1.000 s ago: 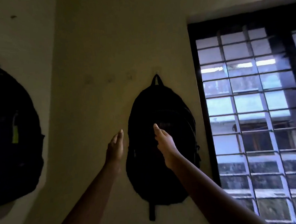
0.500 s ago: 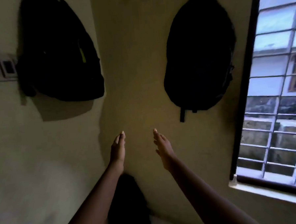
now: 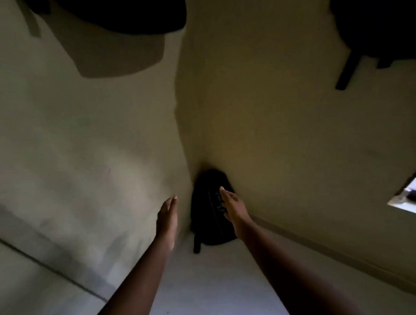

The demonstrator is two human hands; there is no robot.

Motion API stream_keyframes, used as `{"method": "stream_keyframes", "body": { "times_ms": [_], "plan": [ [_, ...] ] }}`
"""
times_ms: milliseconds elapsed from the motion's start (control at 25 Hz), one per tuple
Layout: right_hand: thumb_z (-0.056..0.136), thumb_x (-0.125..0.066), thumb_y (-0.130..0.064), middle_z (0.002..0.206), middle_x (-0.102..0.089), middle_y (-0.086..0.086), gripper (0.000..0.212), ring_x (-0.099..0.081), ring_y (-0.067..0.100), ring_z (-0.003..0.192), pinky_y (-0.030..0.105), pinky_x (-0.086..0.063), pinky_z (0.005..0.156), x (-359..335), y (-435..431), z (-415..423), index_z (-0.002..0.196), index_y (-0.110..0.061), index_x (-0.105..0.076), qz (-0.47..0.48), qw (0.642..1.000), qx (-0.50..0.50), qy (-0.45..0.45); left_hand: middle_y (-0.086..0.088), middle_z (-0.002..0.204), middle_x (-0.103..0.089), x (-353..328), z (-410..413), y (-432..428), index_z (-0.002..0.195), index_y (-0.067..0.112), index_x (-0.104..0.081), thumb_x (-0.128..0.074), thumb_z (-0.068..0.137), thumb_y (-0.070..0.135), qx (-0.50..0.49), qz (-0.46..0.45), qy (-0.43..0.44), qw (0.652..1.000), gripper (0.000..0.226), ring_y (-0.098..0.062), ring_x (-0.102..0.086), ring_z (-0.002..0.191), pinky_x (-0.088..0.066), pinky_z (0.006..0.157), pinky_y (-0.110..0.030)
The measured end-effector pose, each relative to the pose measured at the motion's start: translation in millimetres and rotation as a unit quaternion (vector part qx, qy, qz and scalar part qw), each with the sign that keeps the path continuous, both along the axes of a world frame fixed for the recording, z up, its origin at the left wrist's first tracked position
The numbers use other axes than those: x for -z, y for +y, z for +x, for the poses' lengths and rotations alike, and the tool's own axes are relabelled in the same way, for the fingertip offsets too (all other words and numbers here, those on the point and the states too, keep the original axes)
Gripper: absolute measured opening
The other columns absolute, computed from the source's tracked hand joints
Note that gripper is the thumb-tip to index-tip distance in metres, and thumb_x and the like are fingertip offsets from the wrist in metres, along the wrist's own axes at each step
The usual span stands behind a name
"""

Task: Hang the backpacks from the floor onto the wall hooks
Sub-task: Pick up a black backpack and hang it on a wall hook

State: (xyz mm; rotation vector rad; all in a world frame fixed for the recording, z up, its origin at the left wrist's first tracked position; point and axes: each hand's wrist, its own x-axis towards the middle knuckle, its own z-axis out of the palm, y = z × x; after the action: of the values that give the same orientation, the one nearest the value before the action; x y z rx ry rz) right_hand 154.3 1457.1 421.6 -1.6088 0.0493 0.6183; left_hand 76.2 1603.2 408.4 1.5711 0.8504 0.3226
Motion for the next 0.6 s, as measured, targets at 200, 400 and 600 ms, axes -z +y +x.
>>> {"method": "stream_keyframes", "body": {
  "times_ms": [200, 400, 600],
  "plan": [
    [0.092, -0.049, -0.041, 0.089, -0.057, 0.016, 0.056, -0.056, 0.025, 0.085, 0.045, -0.046, 0.09, 92.4, 85.2, 35.2, 0.119, 0.008, -0.052, -0.087, 0.994, 0.008, 0.068, -0.009, 0.138, -0.052, 70.8, 42.6, 76.3, 0.13, 0.013, -0.05, -0.042, 0.096, 0.029, 0.03, 0.015, 0.072, 0.997, 0.039, -0.026, -0.048, 0.126, -0.036, 0.104, -0.035],
    [0.087, -0.055, -0.045, 0.084, -0.053, 0.005, 0.043, -0.051, 0.022, 0.089, 0.041, -0.048, 0.09, 249.9, 185.2, 122.1, 0.109, -0.008, -0.059, -0.133, 0.984, 0.034, 0.11, -0.009, 0.139, -0.051, 203.8, 124.2, 151.7, 0.13, 0.011, -0.05, -0.043, 0.096, 0.029, 0.053, 0.007, 0.127, 0.99, 0.039, -0.025, -0.048, 0.127, -0.036, 0.107, -0.036],
    [0.075, -0.068, -0.051, 0.141, -0.044, 0.014, 0.089, -0.045, 0.031, 0.129, 0.04, -0.044, 0.104, 421.1, 277.3, 225.3, 0.144, -0.009, -0.03, -0.107, 0.987, 0.082, 0.082, 0.006, 0.13, -0.047, 344.7, 204.5, 195.0, 0.136, 0.013, -0.043, -0.044, 0.096, 0.026, 0.056, -0.033, 0.062, 0.996, 0.042, -0.015, -0.045, 0.125, -0.034, 0.099, -0.025]
  ]
}}
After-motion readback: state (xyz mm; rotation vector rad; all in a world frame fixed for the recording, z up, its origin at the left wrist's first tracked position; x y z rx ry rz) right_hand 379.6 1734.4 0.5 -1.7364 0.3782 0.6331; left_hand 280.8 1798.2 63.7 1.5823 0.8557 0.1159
